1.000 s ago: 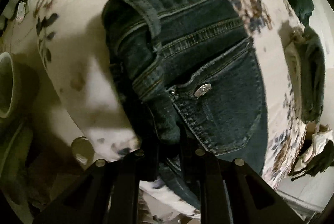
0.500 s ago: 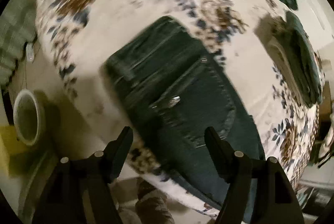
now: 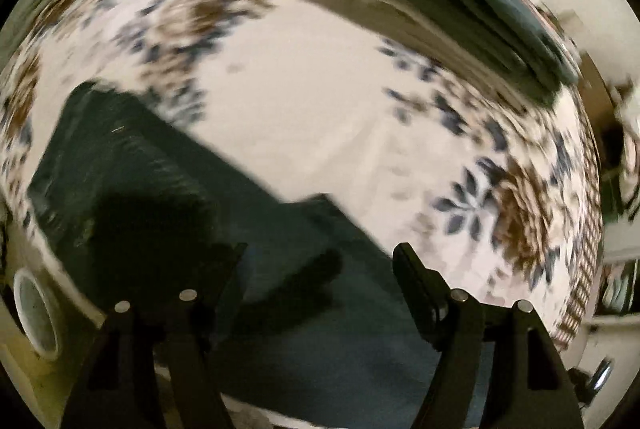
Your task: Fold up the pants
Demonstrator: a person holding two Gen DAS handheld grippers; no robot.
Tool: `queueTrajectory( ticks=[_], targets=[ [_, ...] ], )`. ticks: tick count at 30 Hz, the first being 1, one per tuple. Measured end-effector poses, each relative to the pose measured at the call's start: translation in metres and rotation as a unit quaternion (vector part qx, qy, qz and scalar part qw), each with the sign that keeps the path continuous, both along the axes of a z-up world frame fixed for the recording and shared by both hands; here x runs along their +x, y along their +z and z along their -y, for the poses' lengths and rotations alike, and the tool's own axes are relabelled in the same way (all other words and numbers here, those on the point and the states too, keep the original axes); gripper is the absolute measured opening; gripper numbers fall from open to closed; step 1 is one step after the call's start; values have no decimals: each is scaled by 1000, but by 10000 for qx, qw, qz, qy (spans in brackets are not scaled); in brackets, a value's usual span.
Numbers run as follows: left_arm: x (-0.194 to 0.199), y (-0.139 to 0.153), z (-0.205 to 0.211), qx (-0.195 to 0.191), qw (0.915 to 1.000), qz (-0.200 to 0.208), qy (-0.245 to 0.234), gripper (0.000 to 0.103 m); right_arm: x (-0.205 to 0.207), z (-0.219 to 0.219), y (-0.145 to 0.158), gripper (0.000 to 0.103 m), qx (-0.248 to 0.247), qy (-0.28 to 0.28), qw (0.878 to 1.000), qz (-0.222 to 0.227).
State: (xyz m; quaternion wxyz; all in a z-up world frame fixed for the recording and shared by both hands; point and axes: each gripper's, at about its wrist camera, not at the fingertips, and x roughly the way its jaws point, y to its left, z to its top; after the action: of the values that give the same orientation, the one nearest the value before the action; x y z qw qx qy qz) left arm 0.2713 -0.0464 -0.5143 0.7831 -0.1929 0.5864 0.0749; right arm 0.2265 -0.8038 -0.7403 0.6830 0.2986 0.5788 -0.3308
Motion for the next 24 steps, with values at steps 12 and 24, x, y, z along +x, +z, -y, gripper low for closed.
queueTrajectory(
  ticks=[12,24],
  targets=[
    [12,-20,55,219,9973,-143,-684,70,-24,-14,62,5,-708,-300,9938,799],
    [-30,-13,-18,-245,9986,-448,107,80,13,-99,79,64,-105,1139,9933,174]
  ],
)
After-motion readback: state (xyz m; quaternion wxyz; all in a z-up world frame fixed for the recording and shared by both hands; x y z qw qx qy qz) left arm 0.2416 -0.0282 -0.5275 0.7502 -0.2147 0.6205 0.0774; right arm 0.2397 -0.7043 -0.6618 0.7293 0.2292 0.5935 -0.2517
